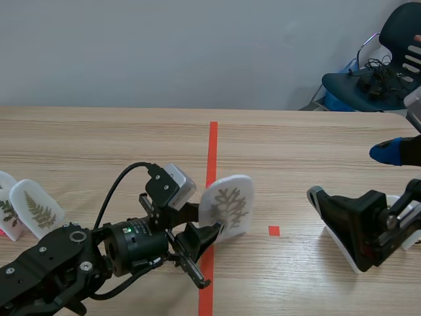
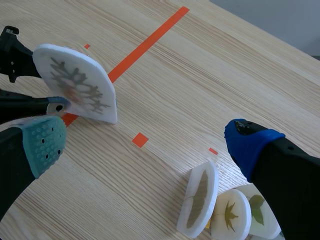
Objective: Do the leaf sorting experiment
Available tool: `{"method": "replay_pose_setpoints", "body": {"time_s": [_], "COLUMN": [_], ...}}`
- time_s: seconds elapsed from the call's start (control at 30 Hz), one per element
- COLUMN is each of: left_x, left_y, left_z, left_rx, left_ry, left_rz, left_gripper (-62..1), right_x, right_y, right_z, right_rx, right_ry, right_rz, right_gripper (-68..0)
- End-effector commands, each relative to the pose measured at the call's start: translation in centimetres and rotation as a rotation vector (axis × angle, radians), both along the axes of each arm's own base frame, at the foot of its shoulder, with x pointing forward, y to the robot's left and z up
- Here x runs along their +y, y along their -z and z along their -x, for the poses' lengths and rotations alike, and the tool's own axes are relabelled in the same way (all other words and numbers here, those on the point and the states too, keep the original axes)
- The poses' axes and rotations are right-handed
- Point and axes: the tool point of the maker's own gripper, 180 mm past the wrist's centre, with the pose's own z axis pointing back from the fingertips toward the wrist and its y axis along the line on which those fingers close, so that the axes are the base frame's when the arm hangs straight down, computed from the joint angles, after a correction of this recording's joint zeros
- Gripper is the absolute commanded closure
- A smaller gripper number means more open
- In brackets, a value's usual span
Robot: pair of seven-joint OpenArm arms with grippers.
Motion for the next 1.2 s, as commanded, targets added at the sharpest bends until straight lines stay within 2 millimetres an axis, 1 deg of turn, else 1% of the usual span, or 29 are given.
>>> {"method": "replay_pose_setpoints", "body": {"time_s": [0.0, 0.07, 0.13, 0.2, 0.3, 0.43, 0.47, 0.53, 0.63, 0.73, 0.87, 0.93, 1.07, 1.17], "left_x": [0.0, 0.0, 0.2, 0.5, 1.3, 4.3, 5.3, 7.6, 11.5, 15.8, 20.0, 21.6, 23.8, 25.8], "left_y": [-1.6, -1.6, -1.7, -2.0, -4.1, -7.6, -8.2, -8.8, -8.5, -7.9, -7.0, -6.2, -4.3, -3.7], "left_z": [-0.6, -0.6, -0.6, -0.6, -0.5, -0.2, 0.0, 0.4, 0.5, -0.1, -1.1, -1.5, -1.9, -2.3], "left_rx": [-0.035, -0.035, -0.035, -0.020, -0.007, -0.045, -0.055, -0.070, -0.060, -0.051, -0.057, -0.048, -0.023, -0.039], "left_ry": [-0.007, -0.007, -0.005, 0.003, -0.003, -0.077, -0.101, -0.156, -0.274, -0.448, -0.594, -0.642, -0.699, -0.756], "left_rz": [0.040, 0.039, 0.038, 0.037, 0.070, 0.103, 0.101, 0.085, 0.059, 0.039, 0.003, -0.016, -0.031, -0.046], "left_gripper": [-11.7, -7.3, -6.1, -6.1, -6.1, -6.1, -6.1, -6.1, -6.1, -6.1, -6.1, -6.1, -6.1, -6.1], "right_x": [-0.1, -0.1, -0.1, -0.1, -0.1, -0.1, -0.1, -0.1, -0.1, -0.1, -0.1, -0.1, -0.1, -0.1], "right_y": [-0.7, -0.7, -0.7, -0.7, -0.7, -0.7, -0.7, -0.7, -0.7, -0.7, -0.7, -0.7, -0.8, -0.8], "right_z": [-0.5, -0.5, -0.5, -0.5, -0.5, -0.5, -0.5, -0.5, -0.5, -0.5, -0.5, -0.5, -0.5, -0.5], "right_rx": [-0.029, -0.029, -0.029, -0.029, -0.029, -0.030, -0.030, -0.030, -0.030, -0.030, -0.030, -0.030, -0.030, -0.030], "right_ry": [0.007, 0.007, 0.007, 0.007, 0.007, 0.007, 0.007, 0.007, 0.007, 0.007, 0.006, 0.006, 0.006, 0.006], "right_rz": [-0.010, -0.010, -0.010, -0.010, -0.010, -0.011, -0.011, -0.011, -0.011, -0.012, -0.012, -0.012, -0.012, -0.012], "right_gripper": [-67.9, -67.9, -67.9, -67.9, -67.9, -67.9, -67.9, -67.9, -67.9, -67.9, -67.9, -67.9, -67.9, -67.9]}}
